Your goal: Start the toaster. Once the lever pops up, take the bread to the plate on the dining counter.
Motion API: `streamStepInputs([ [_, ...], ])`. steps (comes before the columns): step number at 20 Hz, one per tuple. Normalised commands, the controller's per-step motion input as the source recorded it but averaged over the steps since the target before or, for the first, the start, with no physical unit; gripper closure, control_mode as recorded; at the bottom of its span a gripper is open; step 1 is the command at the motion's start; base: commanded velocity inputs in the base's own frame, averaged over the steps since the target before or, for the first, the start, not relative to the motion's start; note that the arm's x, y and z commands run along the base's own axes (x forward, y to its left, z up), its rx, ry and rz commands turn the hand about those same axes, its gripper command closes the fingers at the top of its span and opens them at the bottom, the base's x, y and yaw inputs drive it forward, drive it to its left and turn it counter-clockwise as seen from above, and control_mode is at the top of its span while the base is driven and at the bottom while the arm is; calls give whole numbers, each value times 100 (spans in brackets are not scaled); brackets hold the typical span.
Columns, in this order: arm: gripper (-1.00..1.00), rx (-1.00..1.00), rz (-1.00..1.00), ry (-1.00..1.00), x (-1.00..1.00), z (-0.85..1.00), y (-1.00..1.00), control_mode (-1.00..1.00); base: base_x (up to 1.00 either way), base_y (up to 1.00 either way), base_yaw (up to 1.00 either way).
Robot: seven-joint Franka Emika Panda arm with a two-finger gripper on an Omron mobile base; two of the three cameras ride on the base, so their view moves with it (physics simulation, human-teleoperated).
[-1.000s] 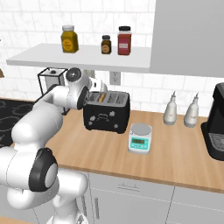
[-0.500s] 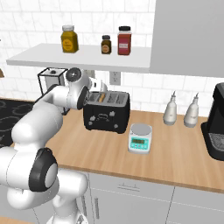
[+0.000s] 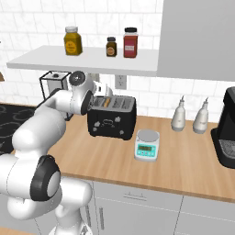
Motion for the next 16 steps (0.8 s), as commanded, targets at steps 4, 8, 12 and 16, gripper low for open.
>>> streamStepInputs([
  [4, -100, 0, 0, 0, 0, 0, 0, -100, 0, 0, 0],
  [8, -100, 0, 0, 0, 0, 0, 0, -100, 0, 0, 0],
  [12, -100, 0, 0, 0, 0, 0, 0, -100, 0, 0, 0],
  [16, -100, 0, 0, 0, 0, 0, 0, -100, 0, 0, 0],
])
